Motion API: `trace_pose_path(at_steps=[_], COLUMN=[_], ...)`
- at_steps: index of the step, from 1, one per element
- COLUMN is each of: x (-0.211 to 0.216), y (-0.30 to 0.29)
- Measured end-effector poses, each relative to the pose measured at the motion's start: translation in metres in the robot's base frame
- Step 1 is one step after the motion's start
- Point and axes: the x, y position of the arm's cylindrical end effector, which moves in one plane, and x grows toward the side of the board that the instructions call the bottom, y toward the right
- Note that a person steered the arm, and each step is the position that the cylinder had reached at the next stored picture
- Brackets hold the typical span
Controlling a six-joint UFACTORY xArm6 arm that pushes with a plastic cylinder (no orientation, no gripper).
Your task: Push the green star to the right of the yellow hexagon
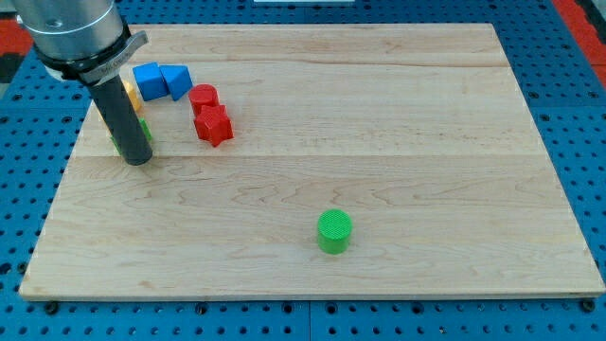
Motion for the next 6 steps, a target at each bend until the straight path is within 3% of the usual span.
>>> trace_pose_path(at_steps=[1,4,6], x=[0.022,0.012,-0.015], y=[0.017,-0.104,-0.090])
